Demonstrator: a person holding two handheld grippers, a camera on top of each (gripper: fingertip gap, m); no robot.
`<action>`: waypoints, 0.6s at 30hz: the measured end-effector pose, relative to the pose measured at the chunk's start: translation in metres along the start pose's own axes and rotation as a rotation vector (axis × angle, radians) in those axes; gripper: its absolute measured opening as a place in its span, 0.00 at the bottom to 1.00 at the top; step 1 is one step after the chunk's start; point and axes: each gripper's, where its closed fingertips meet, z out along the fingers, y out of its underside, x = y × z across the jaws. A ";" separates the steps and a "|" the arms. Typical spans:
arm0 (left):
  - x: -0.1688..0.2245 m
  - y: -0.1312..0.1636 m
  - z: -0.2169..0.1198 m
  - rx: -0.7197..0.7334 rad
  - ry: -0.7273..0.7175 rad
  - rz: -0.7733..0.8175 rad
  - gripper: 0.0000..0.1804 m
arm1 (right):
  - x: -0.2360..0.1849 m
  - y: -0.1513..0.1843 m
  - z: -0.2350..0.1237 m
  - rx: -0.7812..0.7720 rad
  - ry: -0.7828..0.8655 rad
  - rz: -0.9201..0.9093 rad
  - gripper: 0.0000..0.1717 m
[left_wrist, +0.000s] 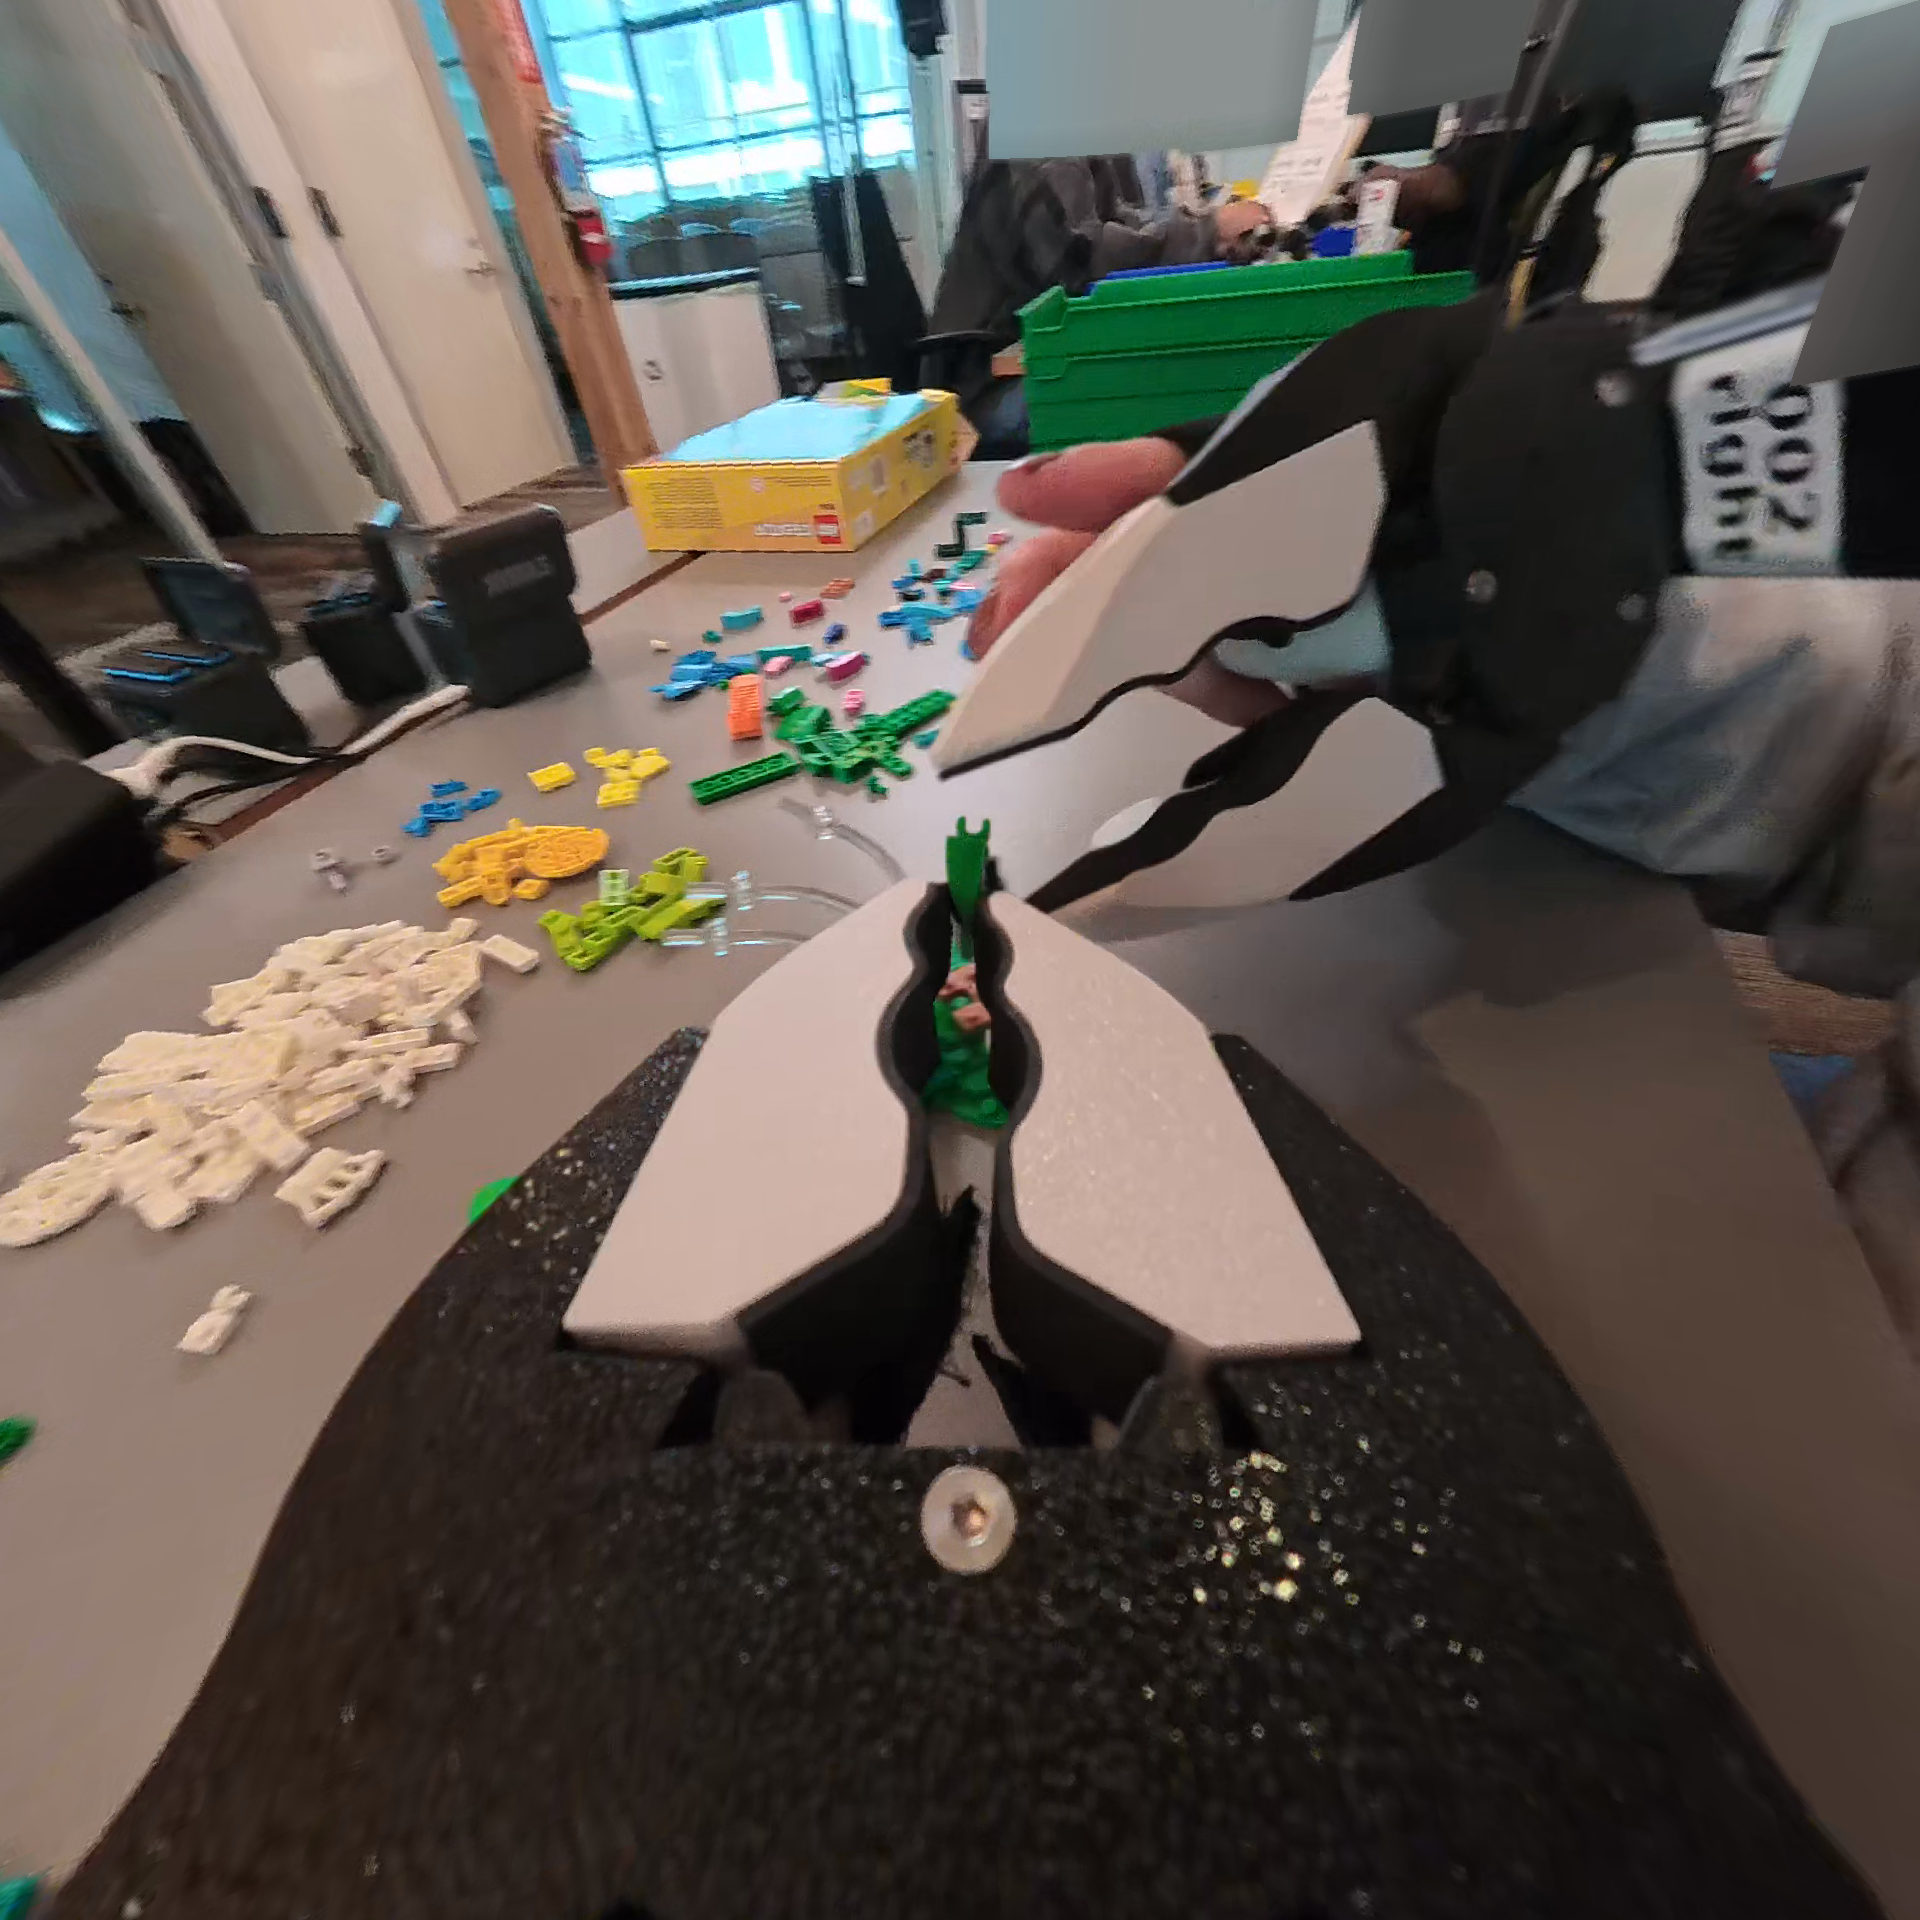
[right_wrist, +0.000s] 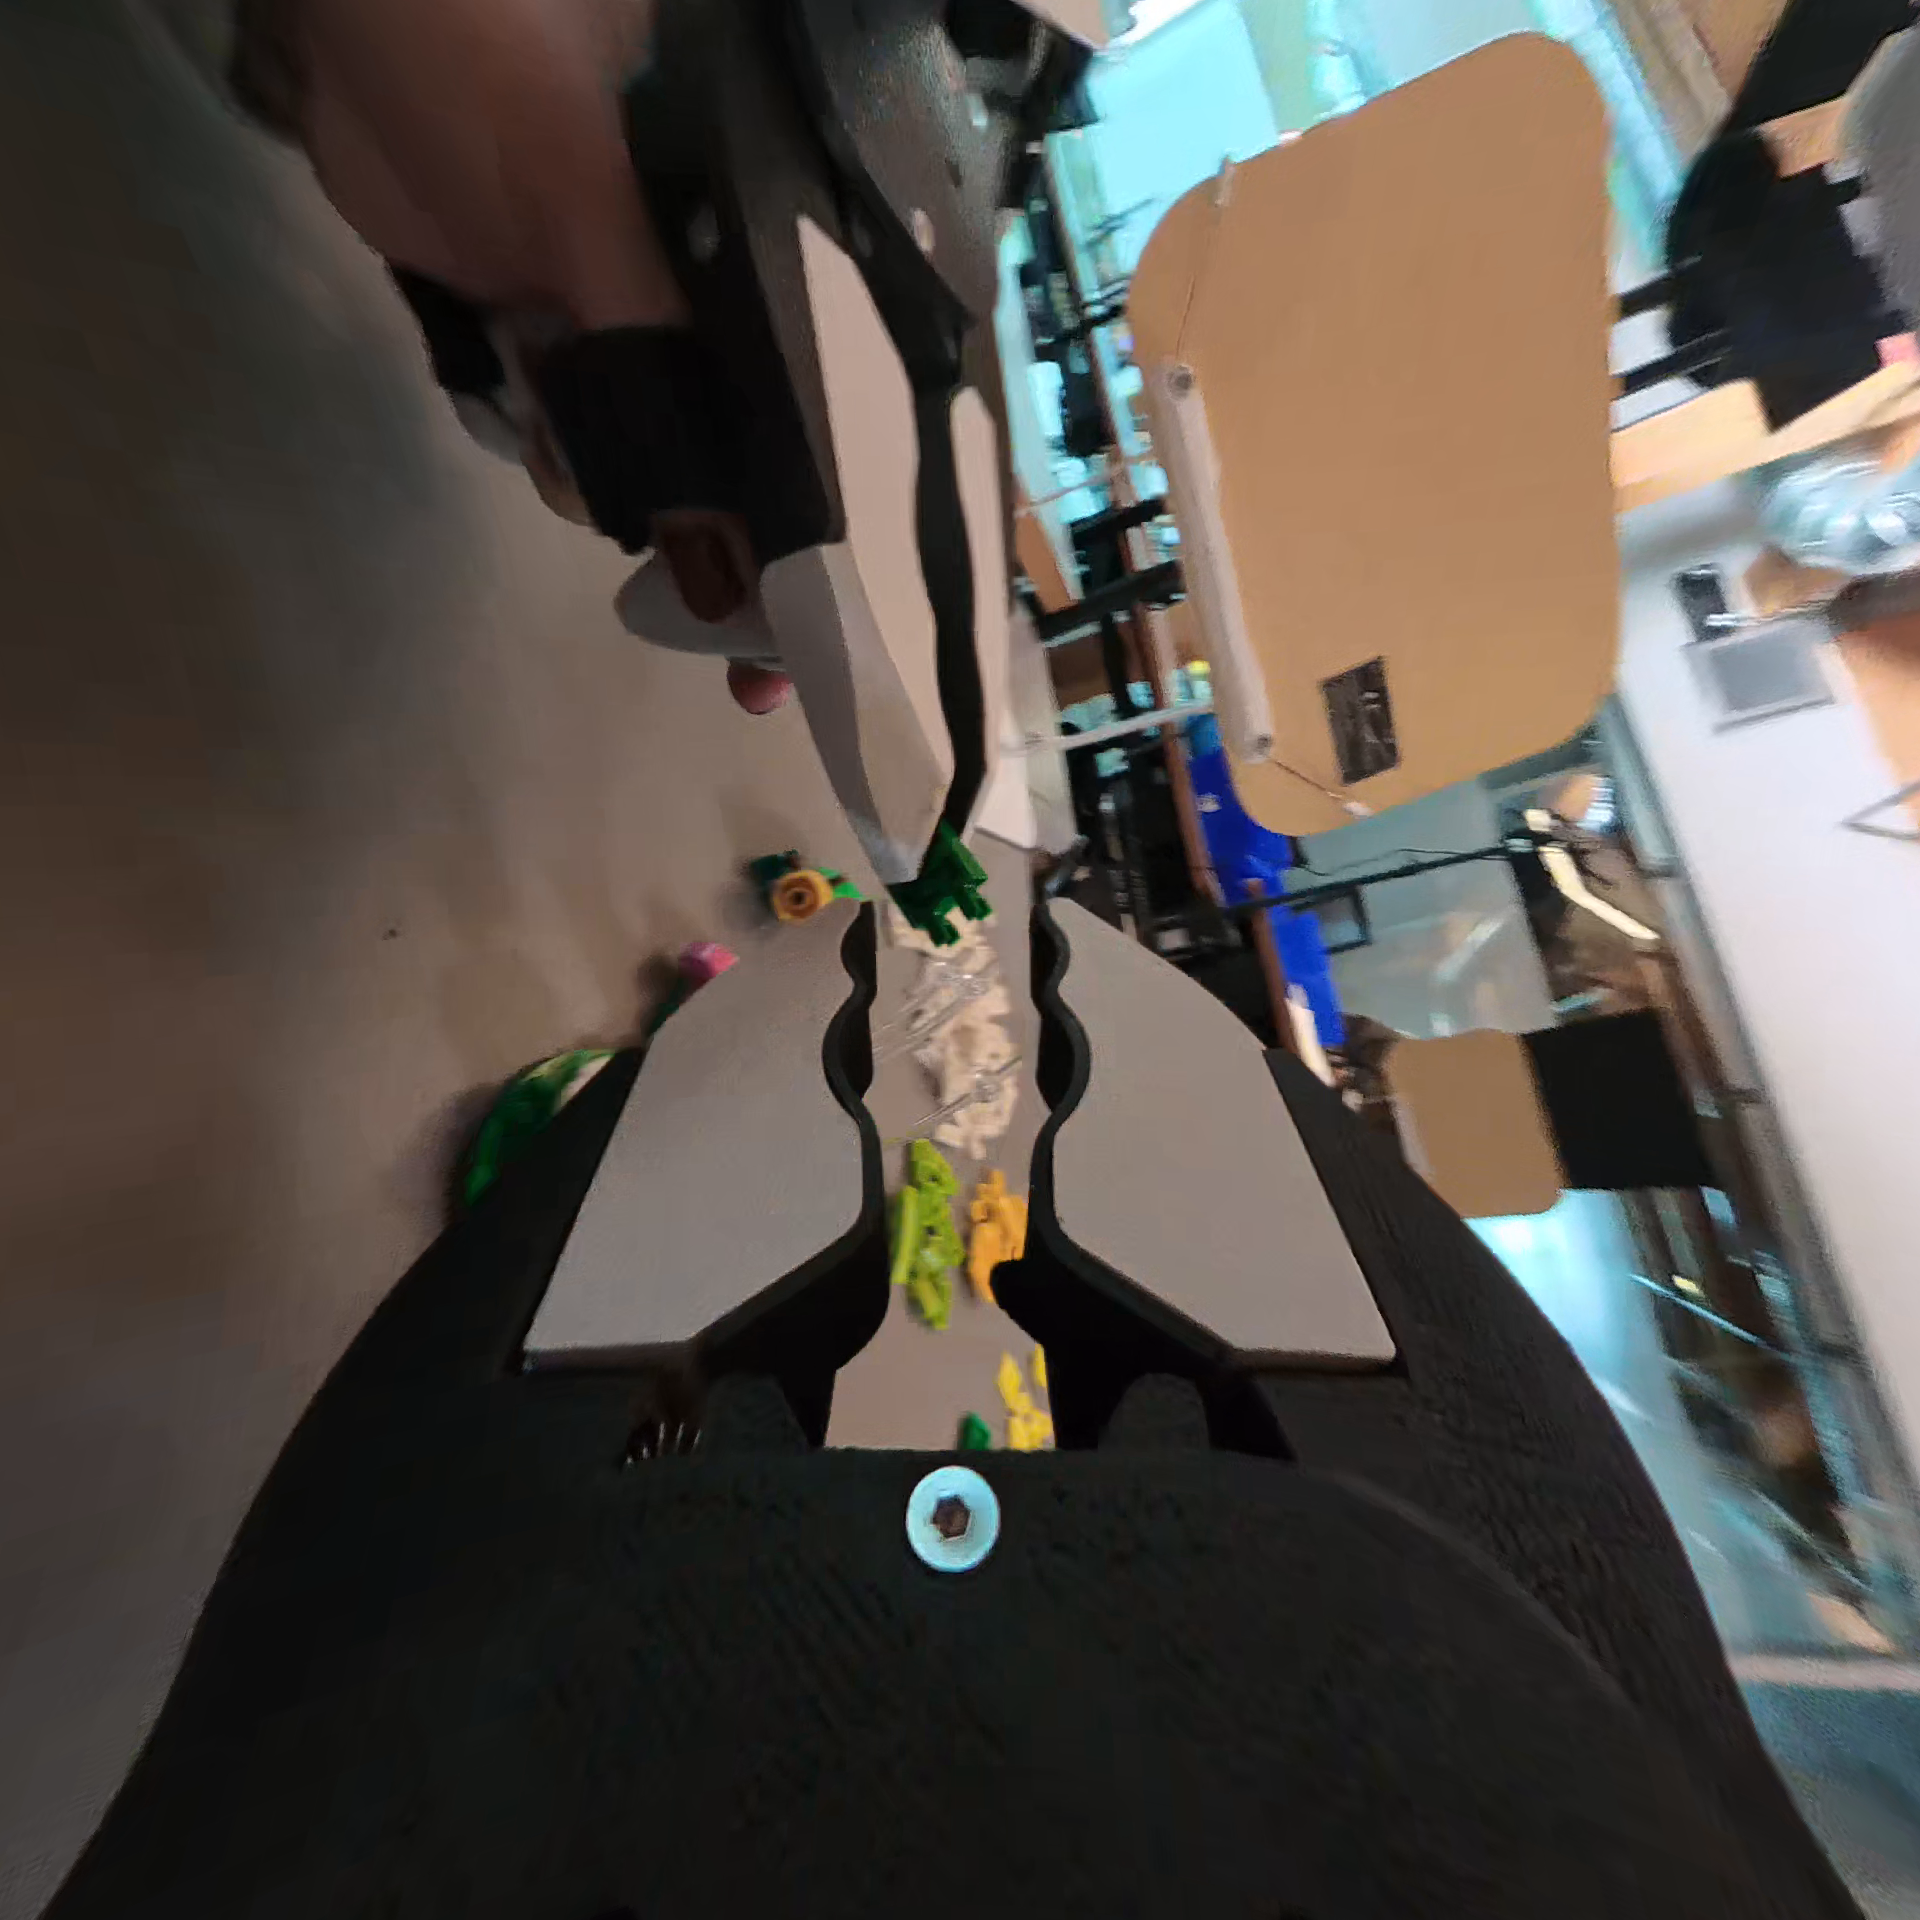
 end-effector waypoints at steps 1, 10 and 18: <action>-0.006 0.001 -0.001 0.001 -0.047 0.017 0.02 | 0.004 -0.001 0.002 0.004 0.048 -0.007 0.15; -0.018 -0.004 -0.005 0.097 -0.138 0.012 0.02 | 0.013 -0.010 0.006 0.067 0.289 0.155 0.09; -0.015 -0.007 -0.006 0.100 -0.089 -0.047 0.02 | 0.010 0.001 0.006 0.021 0.291 0.077 0.11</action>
